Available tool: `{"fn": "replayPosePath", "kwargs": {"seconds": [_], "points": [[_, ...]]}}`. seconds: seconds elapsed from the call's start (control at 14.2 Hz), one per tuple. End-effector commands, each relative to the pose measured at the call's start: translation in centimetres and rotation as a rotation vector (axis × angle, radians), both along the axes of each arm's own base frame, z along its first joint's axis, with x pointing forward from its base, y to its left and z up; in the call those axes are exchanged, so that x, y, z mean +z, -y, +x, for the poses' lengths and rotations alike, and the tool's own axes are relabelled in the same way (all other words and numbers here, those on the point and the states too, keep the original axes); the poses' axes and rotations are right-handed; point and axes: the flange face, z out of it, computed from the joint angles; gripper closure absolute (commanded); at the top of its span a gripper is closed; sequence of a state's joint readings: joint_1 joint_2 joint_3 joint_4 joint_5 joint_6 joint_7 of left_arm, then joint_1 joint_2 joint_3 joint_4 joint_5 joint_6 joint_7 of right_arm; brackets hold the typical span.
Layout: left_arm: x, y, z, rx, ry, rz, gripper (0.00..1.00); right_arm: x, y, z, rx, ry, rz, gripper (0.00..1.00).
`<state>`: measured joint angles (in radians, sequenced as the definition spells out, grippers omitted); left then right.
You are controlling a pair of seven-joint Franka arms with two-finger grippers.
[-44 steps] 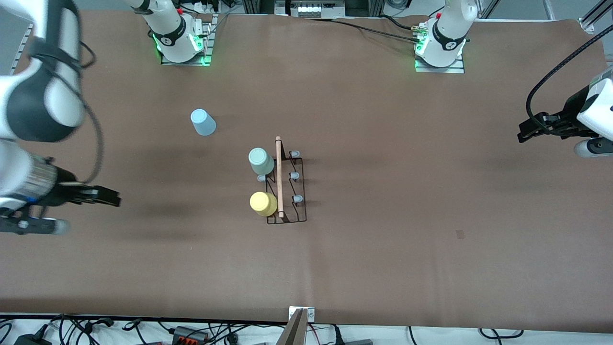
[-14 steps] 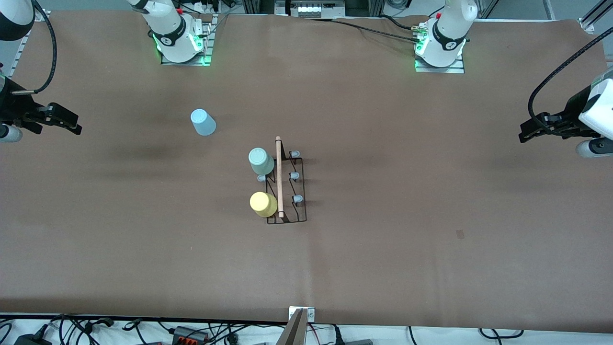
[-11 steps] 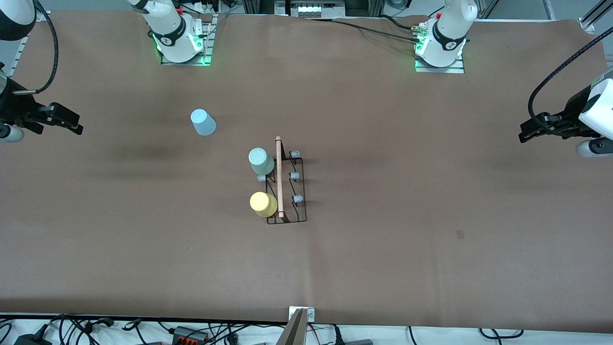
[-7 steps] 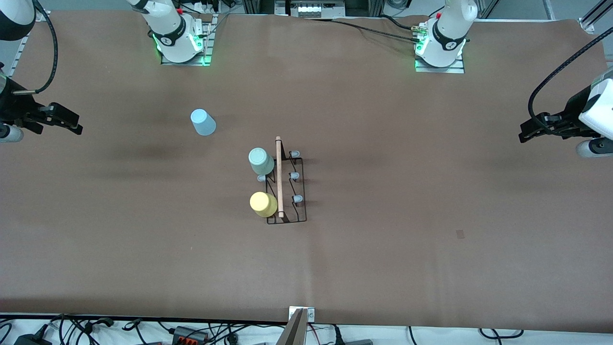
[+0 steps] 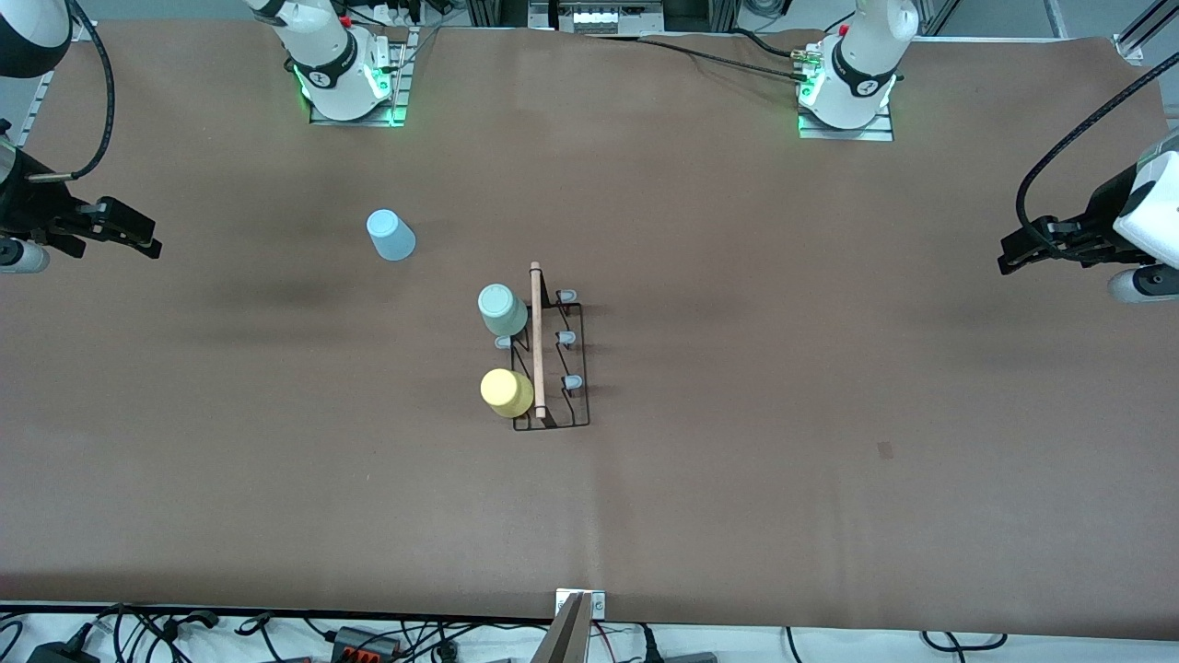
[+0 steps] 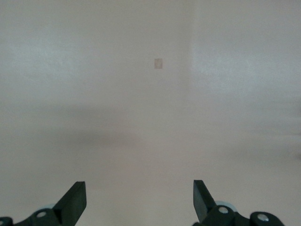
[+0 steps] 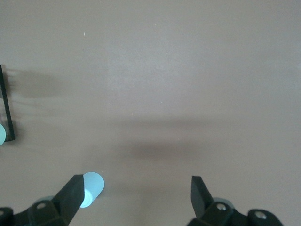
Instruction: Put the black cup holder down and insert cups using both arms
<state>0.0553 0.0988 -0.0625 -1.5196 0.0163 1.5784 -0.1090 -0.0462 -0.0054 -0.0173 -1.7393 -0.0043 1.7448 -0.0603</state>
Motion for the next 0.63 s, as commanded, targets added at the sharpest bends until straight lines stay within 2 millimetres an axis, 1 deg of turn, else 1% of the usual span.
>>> {"fn": "replayPosePath", "kwargs": {"seconds": [0.0,0.21,0.42,0.56], "points": [[0.40,-0.33,-0.12,-0.020,-0.003,-0.002,0.00,0.41,0.78,-0.16,-0.014,-0.004,0.003,0.00],[0.39,-0.33,-0.14,-0.020,-0.005,-0.002,0.00,0.33,0.09,-0.31,0.000,-0.011,0.003,0.00],[0.39,-0.33,-0.14,-0.020,-0.005,-0.002,0.00,0.31,0.19,-0.49,-0.005,-0.022,0.001,0.00],[0.32,-0.41,-0.15,-0.019,-0.006,-0.002,0.00,-0.19,0.04,-0.25,-0.001,-0.029,0.001,0.00]]}}
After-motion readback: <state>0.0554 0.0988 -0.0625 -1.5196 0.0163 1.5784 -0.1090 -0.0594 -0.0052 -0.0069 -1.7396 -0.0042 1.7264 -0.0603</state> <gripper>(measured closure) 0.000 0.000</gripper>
